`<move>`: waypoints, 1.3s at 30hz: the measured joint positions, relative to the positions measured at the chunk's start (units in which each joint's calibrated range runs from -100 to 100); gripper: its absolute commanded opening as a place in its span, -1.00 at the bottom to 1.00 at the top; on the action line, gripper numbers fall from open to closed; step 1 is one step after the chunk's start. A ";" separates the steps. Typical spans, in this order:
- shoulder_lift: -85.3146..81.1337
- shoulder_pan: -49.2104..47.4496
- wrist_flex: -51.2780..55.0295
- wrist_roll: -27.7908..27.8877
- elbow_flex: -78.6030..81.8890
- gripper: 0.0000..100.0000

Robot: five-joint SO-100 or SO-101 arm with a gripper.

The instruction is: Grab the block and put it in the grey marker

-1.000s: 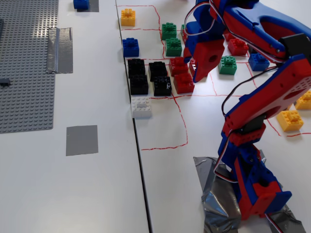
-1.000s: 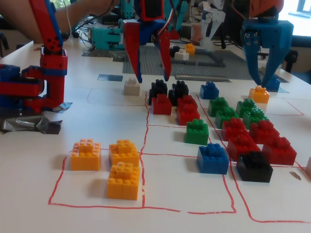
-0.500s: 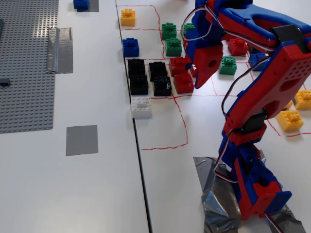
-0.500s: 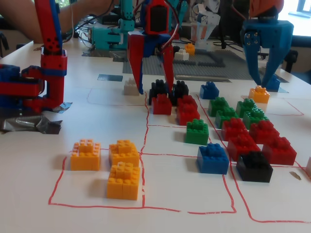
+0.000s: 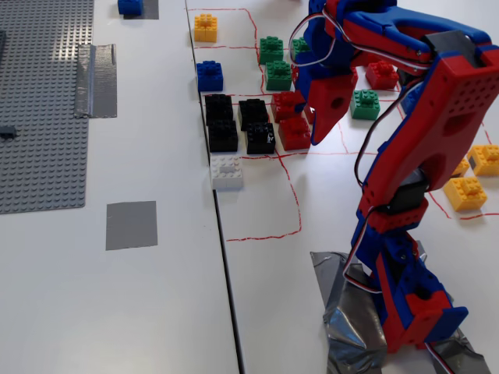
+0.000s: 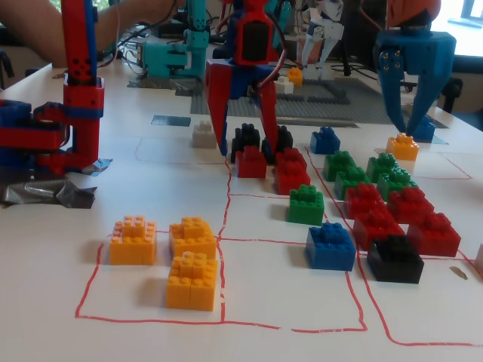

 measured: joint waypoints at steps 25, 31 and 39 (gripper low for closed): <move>4.34 -0.51 -1.29 -1.47 -2.82 -0.47; 5.51 -1.46 -2.99 -1.90 -2.36 -0.47; 6.93 -1.68 -3.40 -2.78 -2.36 -0.48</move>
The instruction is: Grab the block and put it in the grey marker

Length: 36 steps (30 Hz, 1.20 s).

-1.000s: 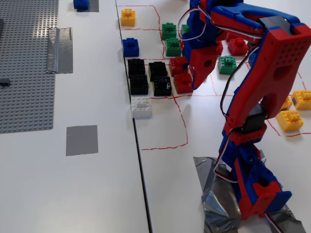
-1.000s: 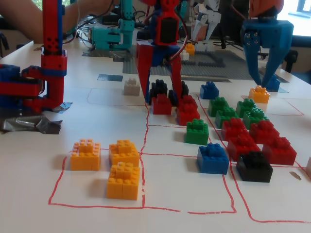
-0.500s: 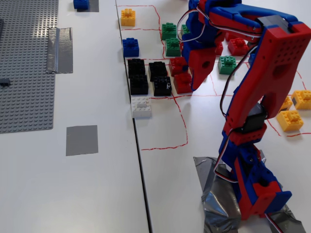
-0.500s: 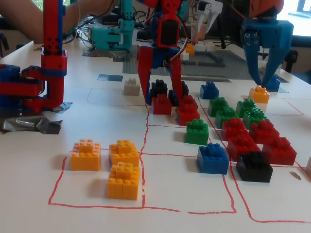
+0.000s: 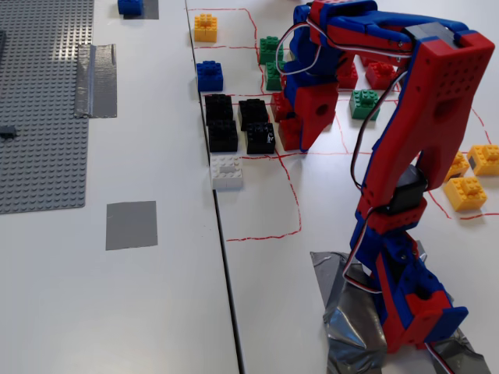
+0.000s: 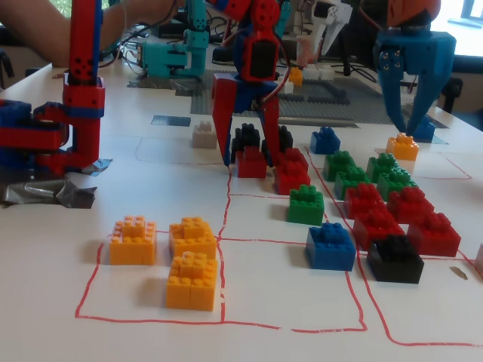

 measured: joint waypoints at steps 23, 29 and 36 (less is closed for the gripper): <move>1.08 -0.37 -0.97 -0.39 0.27 -1.00; 1.00 -0.37 2.27 1.37 -0.54 -1.00; -2.42 -0.37 9.71 2.20 -6.27 -1.00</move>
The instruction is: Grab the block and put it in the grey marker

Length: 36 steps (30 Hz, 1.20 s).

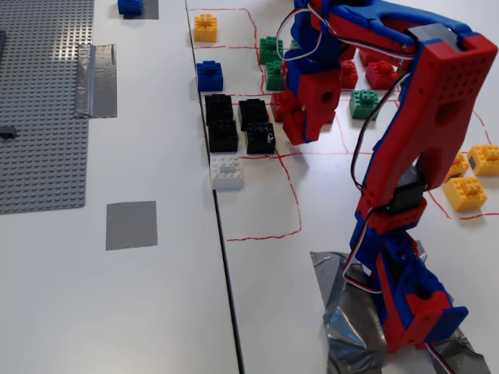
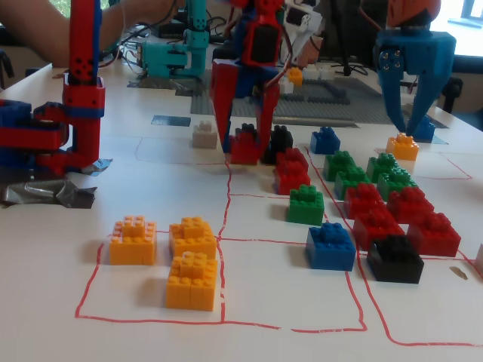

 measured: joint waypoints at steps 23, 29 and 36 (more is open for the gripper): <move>-5.34 -9.37 19.74 2.44 -21.34 -1.00; -6.09 -17.42 21.20 2.39 -21.80 -1.00; -6.09 -29.20 21.20 2.34 -21.80 -1.00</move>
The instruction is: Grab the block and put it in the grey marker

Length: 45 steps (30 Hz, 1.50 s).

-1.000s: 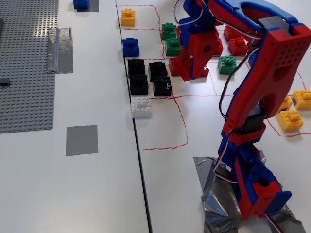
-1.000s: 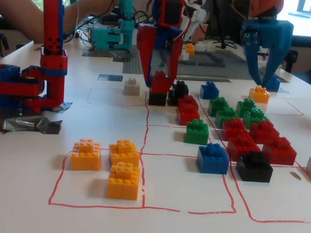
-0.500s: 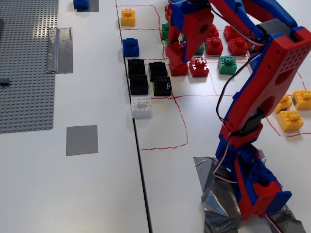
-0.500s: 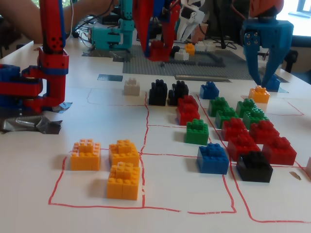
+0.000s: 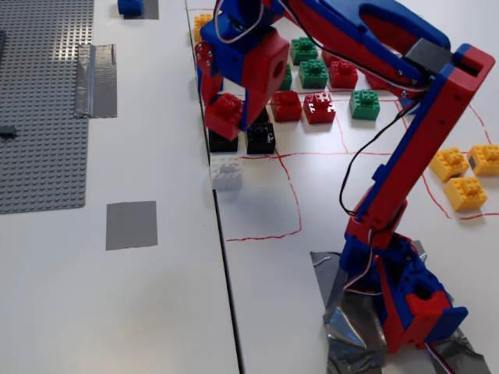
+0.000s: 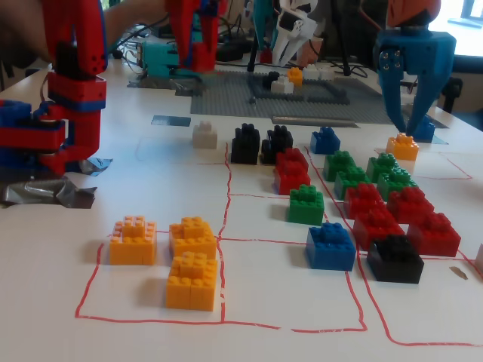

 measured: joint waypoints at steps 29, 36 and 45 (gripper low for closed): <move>10.60 -14.12 -16.59 -1.86 8.08 -1.00; 16.69 -14.20 -18.69 -2.59 7.72 -1.00; 26.45 -15.59 -18.04 -4.49 -2.91 -1.00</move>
